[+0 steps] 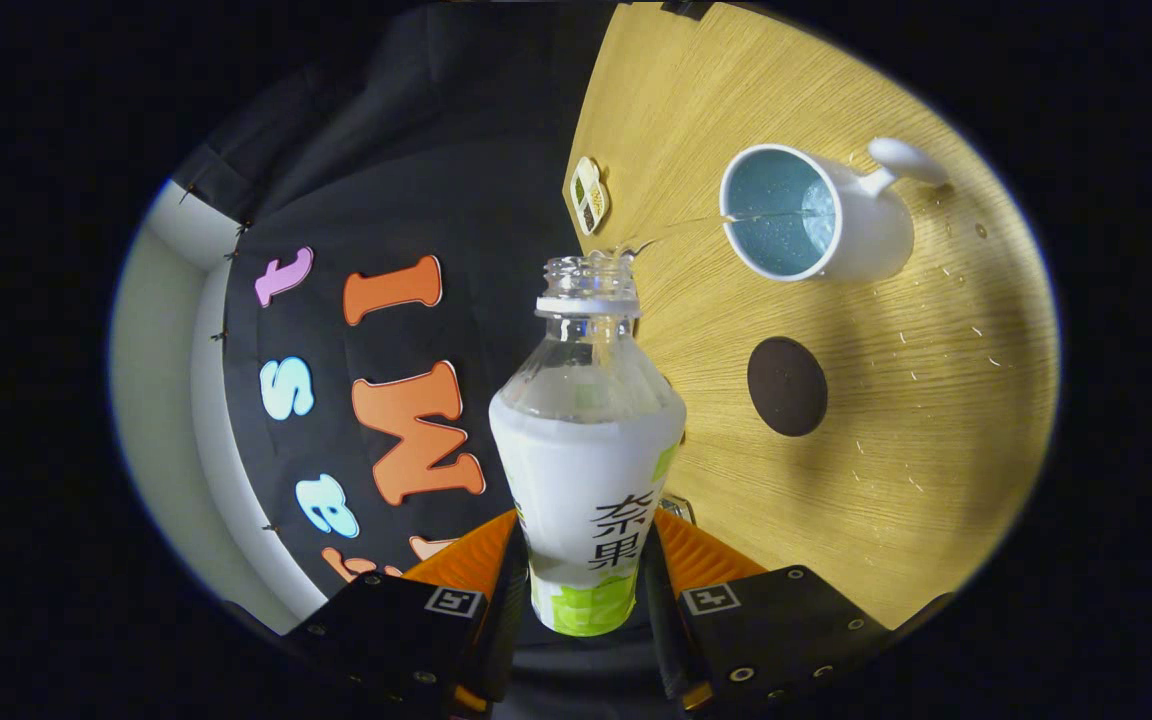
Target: Take the bottle from table, then pour the juice into the cup, finally place the bottle on the coaster
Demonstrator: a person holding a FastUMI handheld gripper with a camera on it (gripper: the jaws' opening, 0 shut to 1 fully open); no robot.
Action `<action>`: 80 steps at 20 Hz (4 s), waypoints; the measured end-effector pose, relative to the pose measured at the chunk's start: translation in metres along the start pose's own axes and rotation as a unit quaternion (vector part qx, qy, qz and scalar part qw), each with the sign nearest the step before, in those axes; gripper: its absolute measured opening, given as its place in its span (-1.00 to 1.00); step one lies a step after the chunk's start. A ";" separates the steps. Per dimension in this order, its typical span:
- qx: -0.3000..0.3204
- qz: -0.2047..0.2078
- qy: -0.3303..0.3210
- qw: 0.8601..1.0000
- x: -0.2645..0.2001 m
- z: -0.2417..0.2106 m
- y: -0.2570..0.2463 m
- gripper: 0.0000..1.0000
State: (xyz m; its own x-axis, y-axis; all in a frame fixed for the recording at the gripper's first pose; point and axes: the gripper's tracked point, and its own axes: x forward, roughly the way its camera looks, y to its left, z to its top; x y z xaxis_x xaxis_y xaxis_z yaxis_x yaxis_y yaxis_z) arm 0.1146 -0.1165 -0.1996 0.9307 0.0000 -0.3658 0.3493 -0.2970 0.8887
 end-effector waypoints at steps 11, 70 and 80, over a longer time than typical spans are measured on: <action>0.035 0.001 -0.002 0.999 0.001 0.000 0.012 0.16; 0.214 0.061 -0.007 0.975 -0.006 0.013 0.068 0.16; 0.190 0.055 -0.006 0.980 -0.007 0.013 0.062 0.16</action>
State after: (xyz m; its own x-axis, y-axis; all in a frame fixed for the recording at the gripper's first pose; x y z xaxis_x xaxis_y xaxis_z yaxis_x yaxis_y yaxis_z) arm 0.1284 -0.1476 -0.1456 0.9582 -0.0634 -0.2788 0.1784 -0.6295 0.7562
